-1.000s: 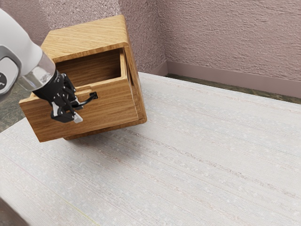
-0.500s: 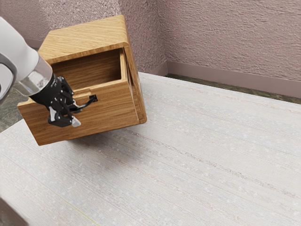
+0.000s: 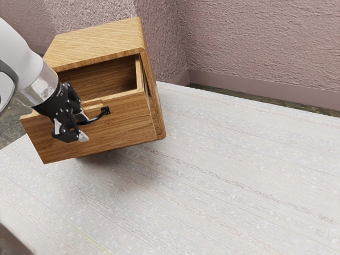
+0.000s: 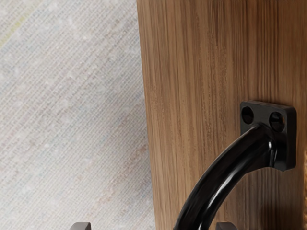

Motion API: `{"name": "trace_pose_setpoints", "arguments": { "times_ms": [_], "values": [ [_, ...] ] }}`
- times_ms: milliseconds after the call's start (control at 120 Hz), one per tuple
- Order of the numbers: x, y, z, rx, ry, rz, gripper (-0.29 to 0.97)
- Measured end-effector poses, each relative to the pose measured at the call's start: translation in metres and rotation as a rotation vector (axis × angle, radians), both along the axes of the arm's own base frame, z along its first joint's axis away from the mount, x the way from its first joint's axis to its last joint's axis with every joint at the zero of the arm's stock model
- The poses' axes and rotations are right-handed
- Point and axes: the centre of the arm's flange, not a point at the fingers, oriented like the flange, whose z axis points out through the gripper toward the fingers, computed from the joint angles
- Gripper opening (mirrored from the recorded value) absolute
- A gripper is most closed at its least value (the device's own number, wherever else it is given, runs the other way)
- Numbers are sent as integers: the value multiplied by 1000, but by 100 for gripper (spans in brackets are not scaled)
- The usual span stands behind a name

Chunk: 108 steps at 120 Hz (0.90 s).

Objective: Pull the drawer handle with one arm to open the drawer

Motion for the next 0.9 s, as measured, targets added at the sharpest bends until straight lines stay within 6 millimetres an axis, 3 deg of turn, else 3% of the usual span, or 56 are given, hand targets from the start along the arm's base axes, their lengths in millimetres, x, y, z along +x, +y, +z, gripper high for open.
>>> {"name": "trace_pose_setpoints", "arguments": {
  "times_ms": [150, 267, 375, 425, 550, 617, 733, 900],
  "values": [
    [0, -4, 9, 17, -16, -11, 30],
    [0, -8, 34, 51, -55, -21, 30],
    [-7, -9, 108, 76, -124, -32, 31],
    [-9, -12, 143, 76, -124, -50, 37],
    [-26, -50, 188, 45, -56, -166, 51],
    [-29, -48, 183, -1, 18, -202, 55],
    [-13, -51, 119, -40, 227, -269, 61],
    [-10, -56, 87, -56, 331, -351, 65]
  ]
}}
